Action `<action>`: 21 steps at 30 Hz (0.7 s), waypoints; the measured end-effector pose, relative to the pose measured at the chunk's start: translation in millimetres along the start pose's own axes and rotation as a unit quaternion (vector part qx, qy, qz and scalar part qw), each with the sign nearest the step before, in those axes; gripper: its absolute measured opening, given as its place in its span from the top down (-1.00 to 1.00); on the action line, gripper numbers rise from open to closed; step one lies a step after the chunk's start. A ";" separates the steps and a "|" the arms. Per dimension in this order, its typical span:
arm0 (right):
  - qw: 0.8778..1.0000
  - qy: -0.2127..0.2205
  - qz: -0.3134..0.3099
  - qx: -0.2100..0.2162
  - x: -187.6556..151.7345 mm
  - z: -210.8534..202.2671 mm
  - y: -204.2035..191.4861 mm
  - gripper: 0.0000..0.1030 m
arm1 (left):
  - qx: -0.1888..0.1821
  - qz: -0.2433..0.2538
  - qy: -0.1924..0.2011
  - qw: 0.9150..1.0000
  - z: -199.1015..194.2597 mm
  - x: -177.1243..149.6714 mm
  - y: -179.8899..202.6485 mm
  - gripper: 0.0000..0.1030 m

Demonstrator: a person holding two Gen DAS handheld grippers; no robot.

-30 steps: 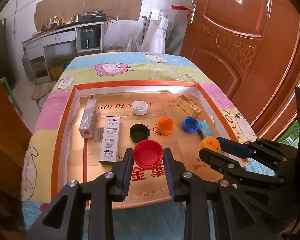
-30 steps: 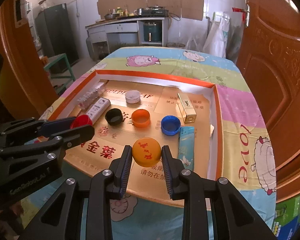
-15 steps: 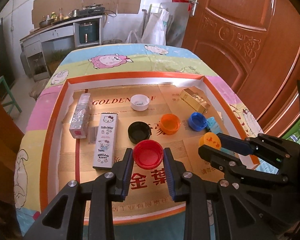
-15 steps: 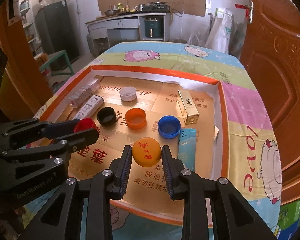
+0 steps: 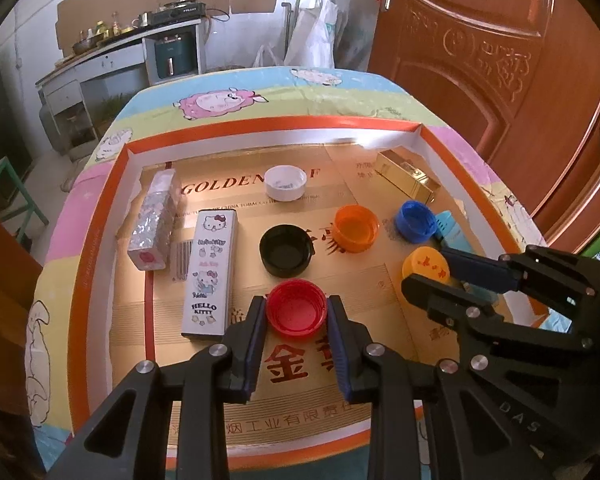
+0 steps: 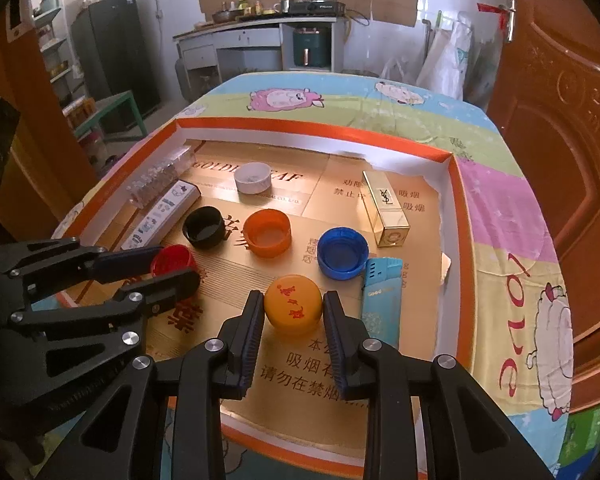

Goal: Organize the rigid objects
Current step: 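Carry the red cap and yellow cap over into the cardboard tray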

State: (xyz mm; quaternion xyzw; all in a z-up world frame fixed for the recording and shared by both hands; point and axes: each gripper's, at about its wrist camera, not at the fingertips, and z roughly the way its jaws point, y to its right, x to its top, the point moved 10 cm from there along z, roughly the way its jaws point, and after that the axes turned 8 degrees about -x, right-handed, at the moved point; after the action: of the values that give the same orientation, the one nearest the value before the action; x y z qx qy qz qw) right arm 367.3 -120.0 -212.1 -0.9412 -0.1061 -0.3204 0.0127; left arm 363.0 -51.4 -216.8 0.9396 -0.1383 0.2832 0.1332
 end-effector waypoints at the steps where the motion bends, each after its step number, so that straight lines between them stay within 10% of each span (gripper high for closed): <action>1: 1.000 -0.001 0.000 0.000 -0.8 0.5 0.0 0.40 | 0.002 0.002 -0.001 1.000 0.1 -0.1 -0.1 0.41; 21: 1.000 -0.001 -0.008 -0.004 -2.1 6.3 -1.8 0.39 | 0.016 0.024 0.015 0.999 -0.2 -0.9 0.7 0.40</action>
State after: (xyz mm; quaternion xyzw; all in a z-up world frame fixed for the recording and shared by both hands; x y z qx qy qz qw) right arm 369.0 -118.1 -218.5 -0.9407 -0.1123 -0.3199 0.0061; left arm 361.9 -51.8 -217.1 0.9338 -0.1542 0.3021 0.1137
